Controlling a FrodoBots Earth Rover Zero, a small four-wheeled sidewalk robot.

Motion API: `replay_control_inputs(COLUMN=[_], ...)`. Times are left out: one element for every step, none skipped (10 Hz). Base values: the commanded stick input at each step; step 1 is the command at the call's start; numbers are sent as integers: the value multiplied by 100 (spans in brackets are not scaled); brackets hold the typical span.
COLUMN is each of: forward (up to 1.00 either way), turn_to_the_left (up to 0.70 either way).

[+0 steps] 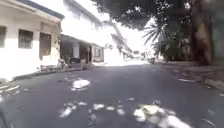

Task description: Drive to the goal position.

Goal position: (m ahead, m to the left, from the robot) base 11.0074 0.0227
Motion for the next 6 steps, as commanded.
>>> replay_control_inputs(forward=[100,100,100,100,100,100], turn_to_the_left=[-28,-28,-28,-28,-28,-28])
